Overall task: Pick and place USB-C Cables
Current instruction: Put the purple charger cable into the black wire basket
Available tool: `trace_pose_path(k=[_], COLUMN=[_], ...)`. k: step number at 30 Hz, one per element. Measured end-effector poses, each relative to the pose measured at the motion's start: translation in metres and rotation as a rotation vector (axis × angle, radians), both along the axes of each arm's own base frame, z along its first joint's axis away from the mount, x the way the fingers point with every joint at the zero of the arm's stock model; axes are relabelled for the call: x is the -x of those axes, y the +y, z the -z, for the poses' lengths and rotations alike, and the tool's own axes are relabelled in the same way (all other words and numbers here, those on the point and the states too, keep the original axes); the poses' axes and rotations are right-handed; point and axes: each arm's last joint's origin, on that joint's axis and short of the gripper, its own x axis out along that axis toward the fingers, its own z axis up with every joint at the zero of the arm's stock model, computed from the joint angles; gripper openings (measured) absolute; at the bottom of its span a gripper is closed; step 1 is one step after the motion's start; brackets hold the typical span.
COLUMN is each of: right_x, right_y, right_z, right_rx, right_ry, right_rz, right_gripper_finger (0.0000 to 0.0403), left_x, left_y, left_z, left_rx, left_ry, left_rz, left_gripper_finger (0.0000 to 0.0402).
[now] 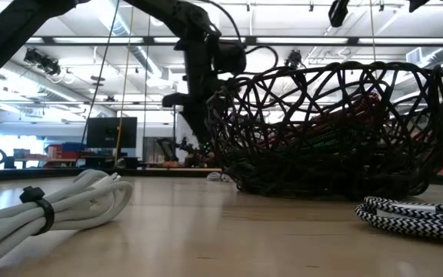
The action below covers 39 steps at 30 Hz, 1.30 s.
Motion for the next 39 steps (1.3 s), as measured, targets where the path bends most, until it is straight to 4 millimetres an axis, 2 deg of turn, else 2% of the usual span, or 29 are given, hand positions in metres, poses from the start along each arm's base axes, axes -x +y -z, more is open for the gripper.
trace_pose_path(k=[4,13,20,26,32,39], right_x=[-0.001,-0.002,-0.003,-0.001,-0.001,-0.001], right_y=[0.002,0.006,0.011,0.017,0.020,0.023], right_z=[0.000,0.000,-0.006,-0.015,-0.015,-0.016], right_rx=[-0.002,-0.012,0.009,0.036,0.029,0.031], right_ry=[-0.001,-0.002,-0.058,-0.147,-0.151,-0.164], right_rz=[-0.009,-0.036,-0.067,-0.118,-0.141,-0.163], right_gripper_finger=[0.0000,0.0000,0.0000,0.0000,0.0000,0.0000], left_x=[-0.007,-0.006,-0.007,-0.012,-0.019,-0.018], left_y=[0.001,0.008,0.012,0.013,0.014,0.019], left_z=[-0.002,-0.002,-0.001,0.014,0.027,0.042], left_rx=[-0.021,0.009,0.067,0.080,0.081,0.094], left_ry=[-0.075,-0.108,-0.149,-0.127,-0.128,-0.083], left_rz=[-0.014,-0.061,-0.030,-0.036,-0.039,-0.045], left_gripper_finger=[0.0153,0.0214,0.0214,0.0213,0.0213,0.0213])
